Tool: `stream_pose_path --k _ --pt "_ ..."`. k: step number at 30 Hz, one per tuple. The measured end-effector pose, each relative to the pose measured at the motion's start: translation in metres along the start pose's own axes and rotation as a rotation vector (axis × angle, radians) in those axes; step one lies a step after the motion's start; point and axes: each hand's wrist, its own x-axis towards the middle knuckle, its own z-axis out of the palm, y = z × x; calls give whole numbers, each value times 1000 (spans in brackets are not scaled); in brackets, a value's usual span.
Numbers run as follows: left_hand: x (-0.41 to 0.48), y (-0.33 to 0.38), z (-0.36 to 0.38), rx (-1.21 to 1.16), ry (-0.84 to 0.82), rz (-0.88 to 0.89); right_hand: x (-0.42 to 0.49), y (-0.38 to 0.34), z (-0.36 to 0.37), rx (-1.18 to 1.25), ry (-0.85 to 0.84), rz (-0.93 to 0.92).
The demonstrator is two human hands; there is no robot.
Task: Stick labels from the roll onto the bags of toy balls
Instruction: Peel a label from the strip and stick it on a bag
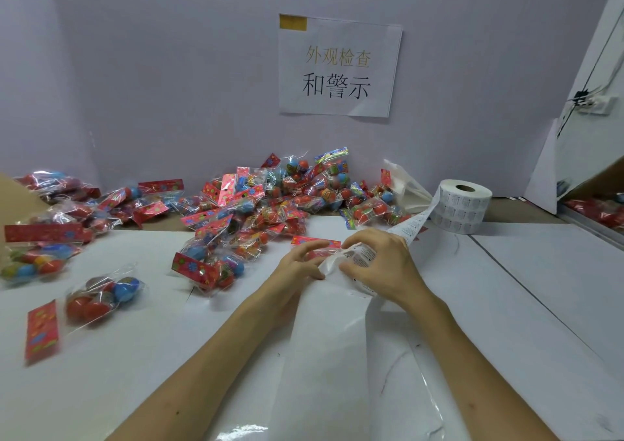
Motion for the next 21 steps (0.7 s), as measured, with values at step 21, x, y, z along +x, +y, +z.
stream_pose_path --k 21 --pt "1 -3 2 -56 -21 -5 2 8 -4 63 -9 5"
